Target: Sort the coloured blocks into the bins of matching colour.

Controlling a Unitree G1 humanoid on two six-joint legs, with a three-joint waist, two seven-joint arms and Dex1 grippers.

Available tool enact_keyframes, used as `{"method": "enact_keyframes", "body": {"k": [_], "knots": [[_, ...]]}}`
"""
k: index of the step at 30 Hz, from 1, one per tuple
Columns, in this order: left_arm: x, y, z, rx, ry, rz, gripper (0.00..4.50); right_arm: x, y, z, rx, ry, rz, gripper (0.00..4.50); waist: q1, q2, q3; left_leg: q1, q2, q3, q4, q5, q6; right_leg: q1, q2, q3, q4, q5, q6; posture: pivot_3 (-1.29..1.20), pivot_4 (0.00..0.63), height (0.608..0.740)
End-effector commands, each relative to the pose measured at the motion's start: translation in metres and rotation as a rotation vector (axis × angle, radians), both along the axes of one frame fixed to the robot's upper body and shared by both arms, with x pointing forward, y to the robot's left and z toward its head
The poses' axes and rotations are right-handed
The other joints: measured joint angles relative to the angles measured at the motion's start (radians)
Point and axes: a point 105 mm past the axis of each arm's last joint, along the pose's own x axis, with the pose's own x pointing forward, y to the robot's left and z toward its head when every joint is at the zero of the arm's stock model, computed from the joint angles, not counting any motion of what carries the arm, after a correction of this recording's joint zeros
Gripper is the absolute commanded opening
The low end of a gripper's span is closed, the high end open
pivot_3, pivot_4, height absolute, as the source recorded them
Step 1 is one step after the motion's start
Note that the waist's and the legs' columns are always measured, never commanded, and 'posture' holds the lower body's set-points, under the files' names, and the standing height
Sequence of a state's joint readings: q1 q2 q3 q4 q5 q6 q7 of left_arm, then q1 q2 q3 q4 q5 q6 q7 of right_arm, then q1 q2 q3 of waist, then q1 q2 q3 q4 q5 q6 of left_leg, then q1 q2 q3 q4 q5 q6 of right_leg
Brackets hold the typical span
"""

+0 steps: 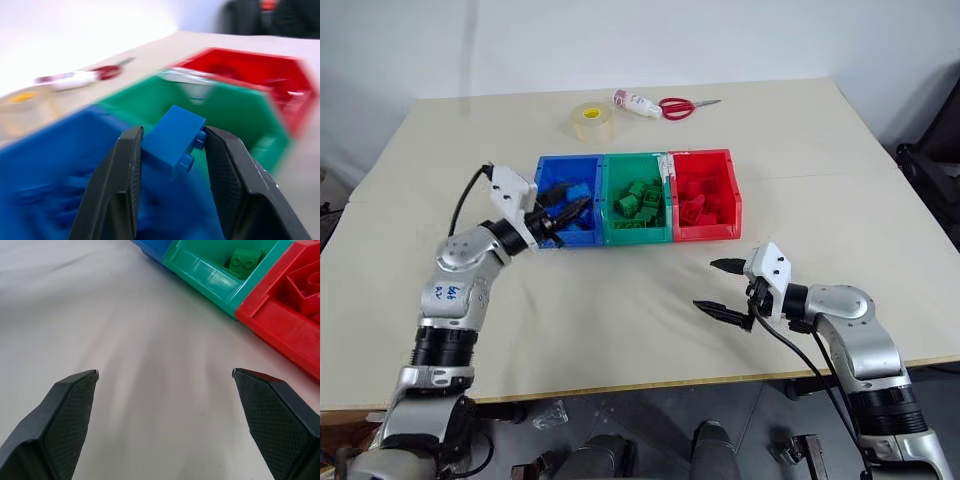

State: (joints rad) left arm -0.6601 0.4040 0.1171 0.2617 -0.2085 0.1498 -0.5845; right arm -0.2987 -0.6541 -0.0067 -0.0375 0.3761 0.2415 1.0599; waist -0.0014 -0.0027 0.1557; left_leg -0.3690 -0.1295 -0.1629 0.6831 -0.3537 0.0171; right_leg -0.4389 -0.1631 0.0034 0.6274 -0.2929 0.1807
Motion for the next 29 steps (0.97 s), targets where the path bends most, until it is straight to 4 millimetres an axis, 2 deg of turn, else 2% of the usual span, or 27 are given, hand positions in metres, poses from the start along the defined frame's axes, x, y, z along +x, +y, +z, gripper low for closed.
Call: {"method": "enact_keyframes", "body": {"k": [1, 4, 6, 9, 15, 18, 21, 26, 29], "knots": [[0.007, 0.007, 0.006, 0.017, -0.033, 0.044, 2.81, 0.001, 0.002, 0.01, 0.004, -0.039, 0.02, 4.5, 0.0, 0.0, 0.0, 0.0, 0.0, 0.0, 0.0, 0.0, 0.0, 0.0, 0.0, 0.0, 0.0, 0.0, 0.0, 0.0, 0.15, 0.74], [0.009, 0.008, 0.004, 0.019, -0.036, 0.05, 3.77, 0.002, 0.001, 0.012, 0.005, -0.045, 0.018, 4.5, 0.0, 0.0, 0.0, 0.0, 0.0, 0.0, 0.0, 0.0, 0.0, 0.0, 0.0, 0.0, 0.0, 0.0, 0.0, 0.0, 0.15, 0.74], [0.0, 0.003, 0.002, 0.013, -0.022, -0.008, 4.42, 0.002, 0.001, 0.012, 0.004, -0.045, 0.016, 4.5, 0.0, 0.0, 0.0, 0.0, 0.0, 0.0, 0.0, 0.0, 0.0, 0.0, 0.0, 0.0, 0.0, 0.0, 0.0, 0.0, 0.15, 0.74], [-0.014, 0.001, -0.006, 0.024, 0.003, -0.084, 4.47, 0.001, -0.001, 0.012, 0.002, -0.045, 0.013, 4.5, -0.002, 0.0, 0.0, 0.0, 0.0, 0.0, 0.0, 0.0, 0.0, 0.0, 0.0, 0.0, 0.0, 0.0, 0.0, 0.0, 0.15, 0.74], [-0.066, 0.005, -0.027, 0.075, 0.079, -0.303, 4.47, 0.002, -0.005, 0.014, -0.015, -0.045, 0.015, 4.5, -0.009, 0.0, 0.0, 0.0, 0.001, 0.0, -0.001, 0.0, 0.0, -0.002, 0.0, 0.0, 0.001, 0.0, 0.0, 0.0, 0.15, 0.74], [-0.091, 0.018, -0.045, 0.082, 0.207, -0.34, 4.47, 0.004, -0.014, 0.017, -0.048, -0.045, 0.023, 4.5, -0.009, 0.001, 0.0, 0.0, 0.001, 0.0, -0.001, 0.0, 0.0, -0.001, 0.0, 0.001, 0.0, 0.0, 0.0, 0.0, 0.15, 0.74], [-0.11, 0.03, -0.054, 0.096, 0.25, -0.371, 4.47, 0.007, -0.025, 0.022, -0.082, -0.049, 0.022, 4.5, -0.006, 0.001, 0.0, 0.0, 0.001, 0.0, -0.001, 0.0, 0.0, -0.001, 0.0, 0.001, 0.0, 0.0, 0.0, 0.0, 0.15, 0.74], [-0.111, 0.057, -0.051, 0.088, 0.237, -0.28, 4.47, 0.011, -0.045, 0.027, -0.137, -0.046, 0.011, 4.5, 0.007, 0.001, 0.0, 0.0, 0.0, 0.0, 0.0, 0.0, 0.0, 0.0, 0.0, 0.0, -0.001, 0.0, -0.001, 0.0, 0.15, 0.74], [-0.112, 0.065, -0.046, 0.084, 0.206, -0.273, 4.47, 0.014, -0.051, 0.031, -0.148, -0.055, 0.004, 4.5, 0.002, 0.001, 0.0, 0.0, 0.001, 0.0, -0.001, 0.0, 0.0, 0.0, 0.0, 0.0, -0.001, 0.0, -0.001, 0.0, 0.15, 0.74]]}}
